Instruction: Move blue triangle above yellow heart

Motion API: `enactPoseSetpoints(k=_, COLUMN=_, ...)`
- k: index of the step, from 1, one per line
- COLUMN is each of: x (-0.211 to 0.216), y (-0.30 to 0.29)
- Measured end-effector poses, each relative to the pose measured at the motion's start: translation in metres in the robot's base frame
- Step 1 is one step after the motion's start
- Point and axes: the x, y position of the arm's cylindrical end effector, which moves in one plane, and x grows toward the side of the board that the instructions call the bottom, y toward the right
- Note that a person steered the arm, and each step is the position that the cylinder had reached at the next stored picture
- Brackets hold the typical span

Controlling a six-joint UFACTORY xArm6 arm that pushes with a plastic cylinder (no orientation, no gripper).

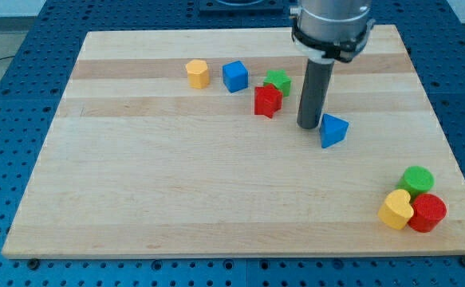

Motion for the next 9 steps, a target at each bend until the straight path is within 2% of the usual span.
enactPoseSetpoints(k=1, x=-0.009, y=0.006)
enactPoseSetpoints(k=6, x=0.09, y=0.028)
enactPoseSetpoints(k=8, x=0.096, y=0.028)
enactPoseSetpoints(k=9, x=0.08, y=0.025)
